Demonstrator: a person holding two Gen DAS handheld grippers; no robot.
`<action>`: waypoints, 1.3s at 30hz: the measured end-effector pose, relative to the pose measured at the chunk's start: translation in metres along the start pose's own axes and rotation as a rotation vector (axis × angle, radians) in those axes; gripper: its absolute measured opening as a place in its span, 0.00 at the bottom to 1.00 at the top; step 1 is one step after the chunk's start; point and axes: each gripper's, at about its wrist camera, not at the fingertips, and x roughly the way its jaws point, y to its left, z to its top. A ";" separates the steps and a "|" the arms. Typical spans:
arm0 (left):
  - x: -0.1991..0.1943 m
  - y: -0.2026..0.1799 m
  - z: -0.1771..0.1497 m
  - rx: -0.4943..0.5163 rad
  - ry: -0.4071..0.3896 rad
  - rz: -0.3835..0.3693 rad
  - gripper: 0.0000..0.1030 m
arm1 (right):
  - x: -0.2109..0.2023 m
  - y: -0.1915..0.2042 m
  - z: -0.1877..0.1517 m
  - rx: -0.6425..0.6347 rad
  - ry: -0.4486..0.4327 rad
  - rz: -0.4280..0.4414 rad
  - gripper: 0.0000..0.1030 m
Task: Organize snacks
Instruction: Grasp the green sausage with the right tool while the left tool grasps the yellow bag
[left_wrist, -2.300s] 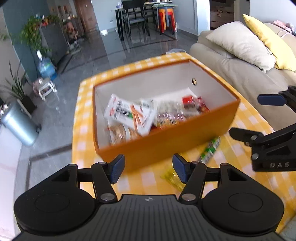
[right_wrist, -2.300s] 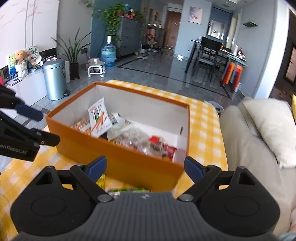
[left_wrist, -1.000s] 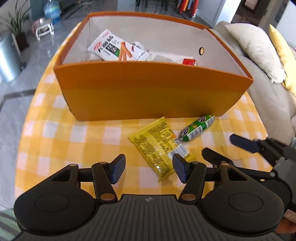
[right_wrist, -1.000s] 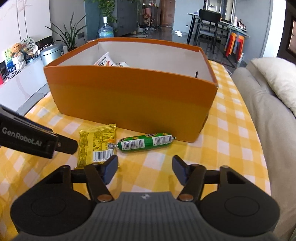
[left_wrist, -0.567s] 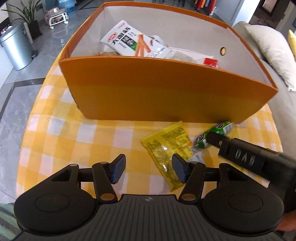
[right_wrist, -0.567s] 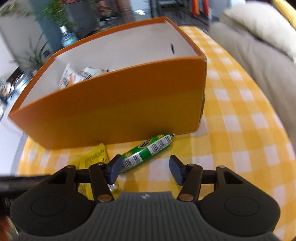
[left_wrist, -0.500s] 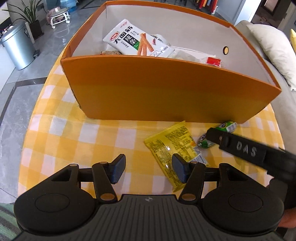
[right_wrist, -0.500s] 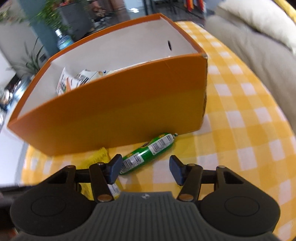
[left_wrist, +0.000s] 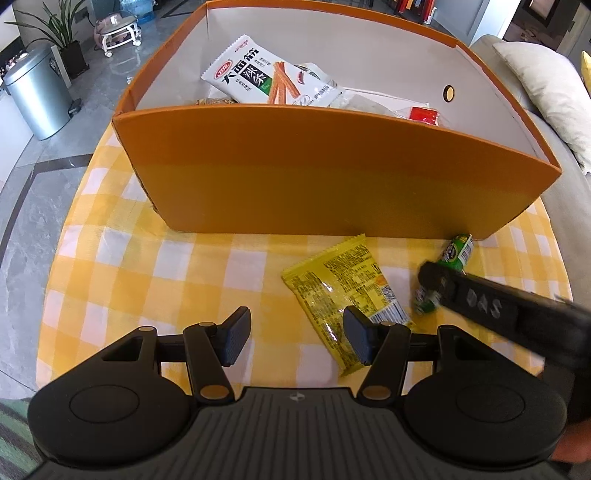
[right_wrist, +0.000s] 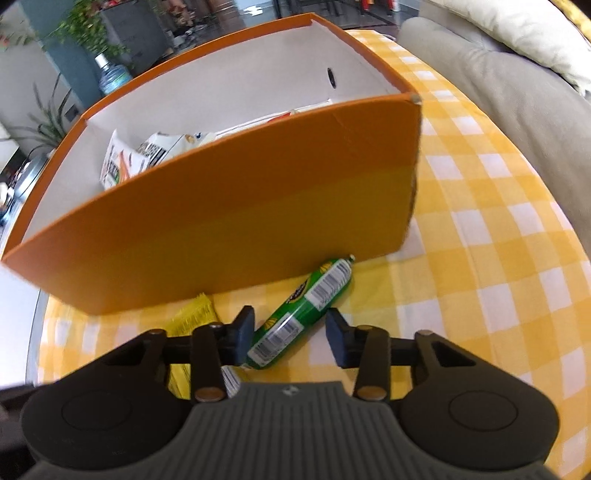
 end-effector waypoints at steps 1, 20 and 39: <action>0.000 -0.001 -0.001 -0.005 0.001 -0.004 0.66 | -0.003 -0.003 -0.002 -0.021 0.002 0.002 0.32; 0.006 -0.031 0.003 -0.147 0.065 -0.010 0.83 | -0.035 -0.030 -0.052 -0.498 -0.013 -0.110 0.20; 0.035 -0.072 -0.007 -0.046 0.035 0.118 0.80 | -0.031 -0.032 -0.054 -0.470 -0.097 -0.059 0.24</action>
